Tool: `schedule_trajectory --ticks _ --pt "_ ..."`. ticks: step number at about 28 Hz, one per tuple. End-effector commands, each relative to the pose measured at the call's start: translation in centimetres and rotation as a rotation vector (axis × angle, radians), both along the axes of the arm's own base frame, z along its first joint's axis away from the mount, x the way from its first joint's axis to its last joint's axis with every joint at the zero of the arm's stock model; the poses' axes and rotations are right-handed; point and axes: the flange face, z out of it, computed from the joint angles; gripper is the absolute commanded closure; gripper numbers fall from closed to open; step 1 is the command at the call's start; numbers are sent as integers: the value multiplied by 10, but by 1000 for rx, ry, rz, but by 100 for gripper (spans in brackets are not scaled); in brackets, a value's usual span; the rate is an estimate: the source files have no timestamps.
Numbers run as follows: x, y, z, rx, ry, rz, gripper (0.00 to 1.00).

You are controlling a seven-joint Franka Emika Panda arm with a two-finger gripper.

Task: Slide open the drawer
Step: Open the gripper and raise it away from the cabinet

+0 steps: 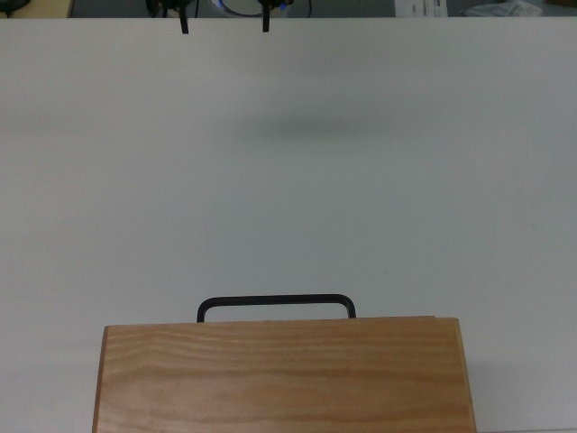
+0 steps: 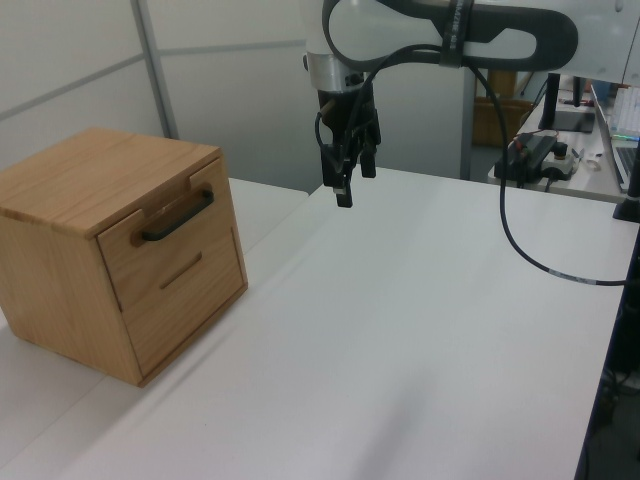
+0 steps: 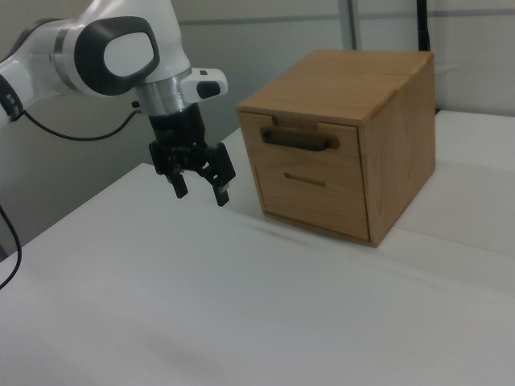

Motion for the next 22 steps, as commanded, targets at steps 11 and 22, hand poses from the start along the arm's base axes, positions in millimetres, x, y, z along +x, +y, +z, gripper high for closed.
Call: schedule_trajectory --ticks 11,22 --pt "-8 -22 5 9 28 195 0" --pt "-6 2 -3 -61 34 99 0"
